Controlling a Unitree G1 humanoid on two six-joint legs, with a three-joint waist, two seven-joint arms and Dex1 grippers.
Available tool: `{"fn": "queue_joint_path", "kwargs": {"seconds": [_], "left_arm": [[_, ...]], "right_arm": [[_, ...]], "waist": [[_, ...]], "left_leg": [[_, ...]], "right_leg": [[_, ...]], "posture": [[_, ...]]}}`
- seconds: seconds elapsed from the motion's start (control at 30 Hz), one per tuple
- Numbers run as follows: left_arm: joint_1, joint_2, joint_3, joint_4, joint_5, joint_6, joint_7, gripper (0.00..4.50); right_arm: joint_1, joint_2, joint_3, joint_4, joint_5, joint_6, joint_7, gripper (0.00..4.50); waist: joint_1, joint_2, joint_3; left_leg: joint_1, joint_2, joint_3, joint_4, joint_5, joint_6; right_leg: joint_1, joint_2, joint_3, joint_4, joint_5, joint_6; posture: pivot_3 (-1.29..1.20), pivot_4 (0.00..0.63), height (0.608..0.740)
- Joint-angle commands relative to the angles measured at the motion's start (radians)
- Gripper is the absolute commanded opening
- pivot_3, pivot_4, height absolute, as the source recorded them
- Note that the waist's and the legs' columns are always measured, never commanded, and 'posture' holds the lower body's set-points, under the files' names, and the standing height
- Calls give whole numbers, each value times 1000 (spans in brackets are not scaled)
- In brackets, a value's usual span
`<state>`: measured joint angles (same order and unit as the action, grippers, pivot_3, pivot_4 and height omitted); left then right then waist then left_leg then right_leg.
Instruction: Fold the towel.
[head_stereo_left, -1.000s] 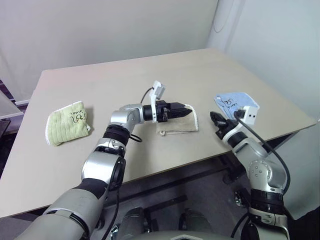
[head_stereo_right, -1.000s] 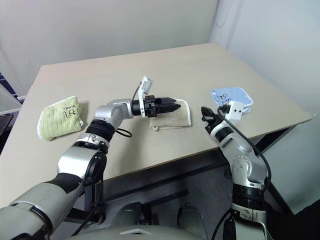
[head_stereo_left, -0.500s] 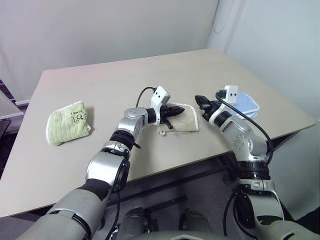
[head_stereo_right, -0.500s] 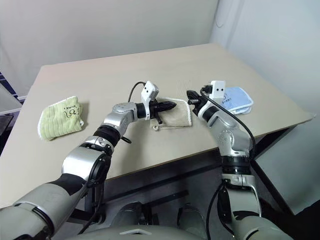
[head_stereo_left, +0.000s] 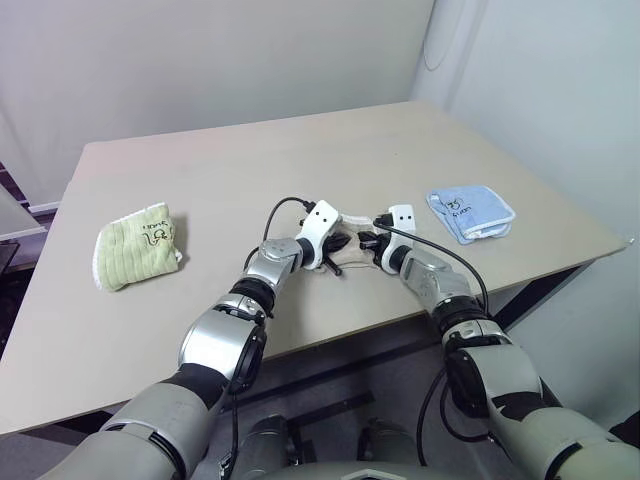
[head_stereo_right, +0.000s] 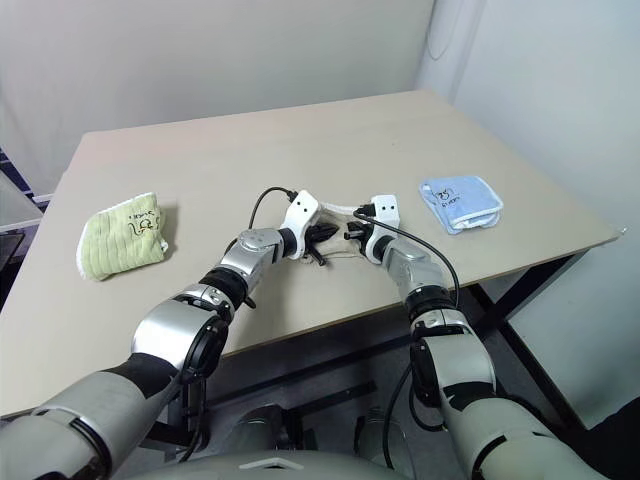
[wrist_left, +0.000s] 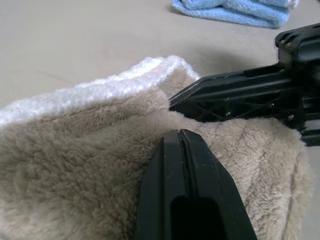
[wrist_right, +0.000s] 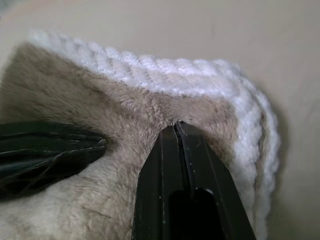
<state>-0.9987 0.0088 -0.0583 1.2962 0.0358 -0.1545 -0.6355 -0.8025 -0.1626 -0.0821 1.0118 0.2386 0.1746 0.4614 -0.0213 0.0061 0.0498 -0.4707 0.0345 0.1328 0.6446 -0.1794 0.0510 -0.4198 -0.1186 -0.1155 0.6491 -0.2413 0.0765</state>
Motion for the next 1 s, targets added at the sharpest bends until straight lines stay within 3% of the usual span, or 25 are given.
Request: {"fn": "queue_joint_path", "kwargs": {"seconds": [0.03, 0.17, 0.23, 0.37, 0.47, 0.6, 0.7, 0.83, 1.0], "left_arm": [[-1, 4, 30, 3, -10, 16, -10, 48], [-1, 21, 85, -18, -69, 71, -125, 202], [-19, 45, 121, -34, -105, 124, -173, 648], [-74, 96, 200, -54, -181, 253, -180, 2013], [-99, 133, 225, -59, -196, 318, -172, 3124], [-98, 165, 215, -75, -189, 340, -199, 4495], [-99, 177, 234, -98, -223, 384, -276, 4500], [-74, 192, 211, -131, -216, 396, -335, 4500], [-29, 216, 186, -179, -204, 402, -368, 4500]], "right_arm": [[-6, -13, -19, 73, -24, -22, -18, 0], [6, -31, -78, -71, 55, 13, 63, 0], [48, -36, -94, -231, 99, 81, 87, 0], [148, -31, -86, -526, 152, 214, 81, 0], [208, -24, -87, -695, 197, 300, 70, 618], [228, -23, -129, -780, 290, 451, 47, 2035], [201, -44, -195, -753, 405, 644, 39, 3101], [125, -63, -353, -642, 577, 881, -27, 3101], [82, -110, -466, -514, 637, 1027, -111, 3101]], "waist": [[2, 0, 0], [4, 0, 0], [5, 0, 0], [1, 1, 0], [-4, 1, 0], [-13, 1, 0], [-13, 0, 0], [-14, 1, 1], [-12, 1, 0]], "left_leg": [[0, 0, 0, 0, 0, 0], [-4, 2, 2, -2, 0, 0], [-8, 2, 4, -4, 0, 0], [-7, 2, 6, -11, 1, -2], [-7, 2, 2, -11, 2, -3], [-6, 2, 1, -7, 2, -3], [-7, 2, 1, -1, 0, 0], [-7, 1, 2, 1, -1, 2], [-7, 2, 4, -4, -1, 1]], "right_leg": [[0, 0, 0, 0, 1, -1], [-3, 0, -2, -2, 7, -2], [-5, 0, -1, -2, 9, -3], [-11, -1, 0, -2, 8, -5], [-12, 0, 0, -2, 7, -7], [-10, 2, -1, -2, 7, -3], [-8, 1, -2, -2, 7, -2], [-9, -1, -2, -5, 8, -3], [-8, 0, -2, -6, 12, -5]], "posture": [[0, 0, 721], [0, 0, 721], [0, 0, 721], [0, 0, 721], [0, 0, 721], [0, 0, 721], [0, 0, 721], [0, 0, 721], [0, 0, 721]]}}
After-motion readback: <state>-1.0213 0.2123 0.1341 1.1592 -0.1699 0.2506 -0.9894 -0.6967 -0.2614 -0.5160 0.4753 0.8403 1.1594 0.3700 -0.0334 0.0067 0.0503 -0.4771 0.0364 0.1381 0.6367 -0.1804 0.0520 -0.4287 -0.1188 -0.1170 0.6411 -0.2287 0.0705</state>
